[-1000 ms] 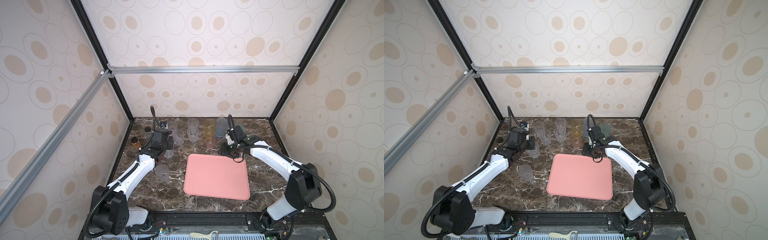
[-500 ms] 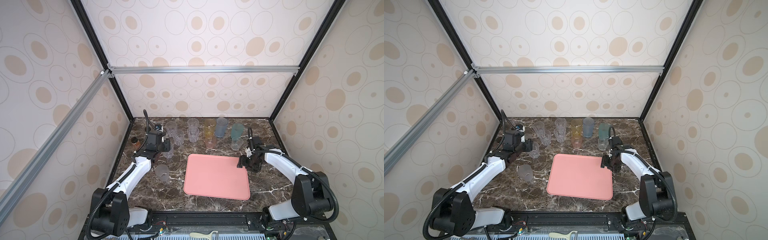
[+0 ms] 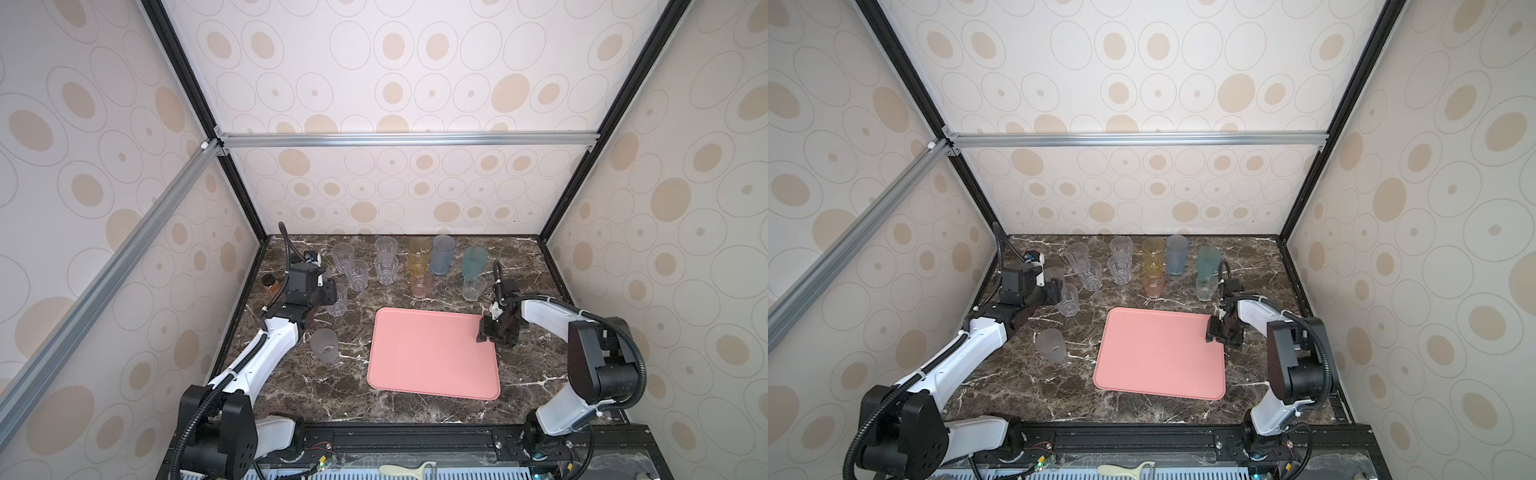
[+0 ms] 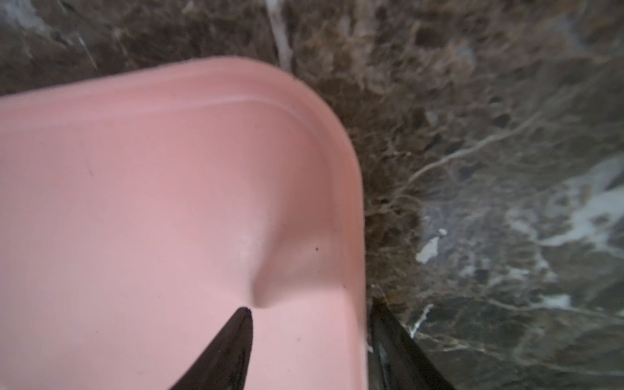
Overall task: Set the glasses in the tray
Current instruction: 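Grasp a clear glass with the left gripper while the right releases the tray, then carry the clear glass onto the pink tray with the left gripper and release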
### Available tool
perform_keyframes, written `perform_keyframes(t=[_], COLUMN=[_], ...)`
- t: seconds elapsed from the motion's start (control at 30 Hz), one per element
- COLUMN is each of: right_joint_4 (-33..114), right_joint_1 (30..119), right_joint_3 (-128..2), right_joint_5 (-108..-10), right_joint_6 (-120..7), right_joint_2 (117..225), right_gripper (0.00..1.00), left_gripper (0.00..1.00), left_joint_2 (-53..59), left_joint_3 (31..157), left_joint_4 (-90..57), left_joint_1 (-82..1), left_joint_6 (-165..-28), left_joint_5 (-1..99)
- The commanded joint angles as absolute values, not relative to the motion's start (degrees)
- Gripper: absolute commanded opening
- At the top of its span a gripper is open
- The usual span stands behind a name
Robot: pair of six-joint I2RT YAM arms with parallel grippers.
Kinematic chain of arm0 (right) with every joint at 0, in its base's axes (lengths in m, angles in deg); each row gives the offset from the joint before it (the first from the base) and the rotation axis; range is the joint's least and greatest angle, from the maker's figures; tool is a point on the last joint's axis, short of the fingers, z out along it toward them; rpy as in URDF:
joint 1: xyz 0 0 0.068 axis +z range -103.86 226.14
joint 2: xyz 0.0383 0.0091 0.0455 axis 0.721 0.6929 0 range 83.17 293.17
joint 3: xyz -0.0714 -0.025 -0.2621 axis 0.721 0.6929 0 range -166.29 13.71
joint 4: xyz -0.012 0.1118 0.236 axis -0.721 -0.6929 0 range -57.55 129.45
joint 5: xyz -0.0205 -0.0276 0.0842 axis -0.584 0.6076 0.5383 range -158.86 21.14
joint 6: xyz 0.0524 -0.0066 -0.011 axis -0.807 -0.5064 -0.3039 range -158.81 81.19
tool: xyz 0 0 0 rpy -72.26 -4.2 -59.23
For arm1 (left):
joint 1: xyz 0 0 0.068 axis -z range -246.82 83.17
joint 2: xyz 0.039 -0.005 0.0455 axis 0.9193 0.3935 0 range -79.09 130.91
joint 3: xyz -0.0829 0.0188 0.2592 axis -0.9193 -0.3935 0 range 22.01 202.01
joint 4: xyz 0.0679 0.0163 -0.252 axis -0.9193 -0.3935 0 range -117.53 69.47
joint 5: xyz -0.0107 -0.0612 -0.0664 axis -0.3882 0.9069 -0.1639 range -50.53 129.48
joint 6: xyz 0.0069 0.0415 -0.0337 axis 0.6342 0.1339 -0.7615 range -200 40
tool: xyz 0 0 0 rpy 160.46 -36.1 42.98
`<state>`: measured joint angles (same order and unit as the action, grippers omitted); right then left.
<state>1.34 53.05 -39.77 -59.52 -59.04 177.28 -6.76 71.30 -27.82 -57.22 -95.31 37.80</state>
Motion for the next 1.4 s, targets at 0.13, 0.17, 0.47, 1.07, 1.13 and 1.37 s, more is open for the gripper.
perform_keyframes(t=[0.13, 0.17, 0.47, 1.07, 1.13, 1.37], right_joint_4=[4.16, 4.01, -1.47, -1.37, -1.41, -1.42], right_joint_1=[55.55, 56.45, 57.69, 65.32, 66.38, 68.19], right_joint_3=[-42.21, -42.79, -46.34, -48.21, -48.83, -51.21], right_joint_5=[-57.13, -57.09, -63.31, -68.92, -69.29, -69.74], right_joint_6=[-57.61, -57.57, -58.35, -66.01, -66.18, -66.74], right_joint_2=[179.39, 179.95, 176.55, 169.29, 169.54, 170.48], right_gripper=[0.57, 0.57, 0.64, 0.6, 0.6, 0.59], left_gripper=[0.6, 0.59, 0.57, 0.24, 0.21, 0.1], left_joint_2=[-4.54, -4.08, 0.29, 11.36, 11.86, 11.81], left_joint_3=[71.31, 71.41, 71.86, 78.05, 78.51, 79.02], left_joint_4=[-27.83, -27.81, -26.45, -27.94, -28.48, -29.42], left_joint_1=[-59.54, -59.53, -61.58, -63.62, -63.63, -63.66], left_joint_6=[-96.49, -96.68, -100.32, -100.16, -99.86, -99.31], left_joint_5=[37.68, 37.91, 42.68, 44.44, 44.11, 44.82])
